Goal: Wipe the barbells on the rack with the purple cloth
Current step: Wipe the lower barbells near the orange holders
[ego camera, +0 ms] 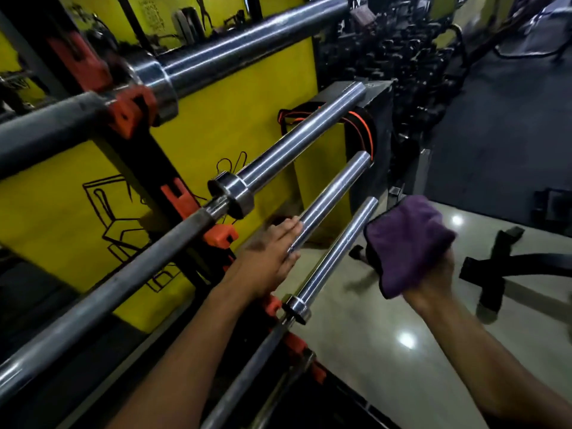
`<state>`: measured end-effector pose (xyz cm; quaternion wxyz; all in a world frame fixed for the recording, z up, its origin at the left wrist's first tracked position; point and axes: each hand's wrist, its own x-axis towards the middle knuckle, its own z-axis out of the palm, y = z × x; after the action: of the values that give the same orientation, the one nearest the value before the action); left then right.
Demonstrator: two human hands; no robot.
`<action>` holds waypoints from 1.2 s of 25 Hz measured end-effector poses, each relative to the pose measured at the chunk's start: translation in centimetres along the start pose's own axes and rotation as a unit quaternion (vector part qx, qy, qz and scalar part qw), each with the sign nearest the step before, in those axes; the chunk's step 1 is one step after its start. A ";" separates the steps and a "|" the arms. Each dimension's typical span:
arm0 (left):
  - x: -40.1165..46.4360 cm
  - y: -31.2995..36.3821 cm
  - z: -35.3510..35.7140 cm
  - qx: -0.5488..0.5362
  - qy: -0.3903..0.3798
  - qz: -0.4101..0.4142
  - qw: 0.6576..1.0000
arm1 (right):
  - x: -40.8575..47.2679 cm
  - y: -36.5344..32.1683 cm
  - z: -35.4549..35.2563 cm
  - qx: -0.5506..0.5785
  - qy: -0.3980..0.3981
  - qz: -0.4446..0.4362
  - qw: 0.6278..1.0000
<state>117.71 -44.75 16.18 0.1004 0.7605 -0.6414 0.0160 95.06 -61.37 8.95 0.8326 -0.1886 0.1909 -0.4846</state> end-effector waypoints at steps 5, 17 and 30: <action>3.6 -2.1 2.0 -0.038 -0.029 -0.007 0.999 | 10.4 -0.1 4.1 -0.456 -0.079 -0.159 0.872; 4.0 -3.9 4.3 -0.118 -0.007 -0.002 0.993 | 23.0 4.6 6.7 -0.757 -0.187 -0.322 0.537; 3.9 -3.5 3.5 -0.117 -0.018 -0.017 0.993 | 20.9 4.9 5.0 -0.744 -0.287 -0.345 0.494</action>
<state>121.47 -48.63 12.85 0.1776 0.7541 -0.6278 -0.0747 110.73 -76.82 7.92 0.1581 -0.9182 0.1506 -0.3306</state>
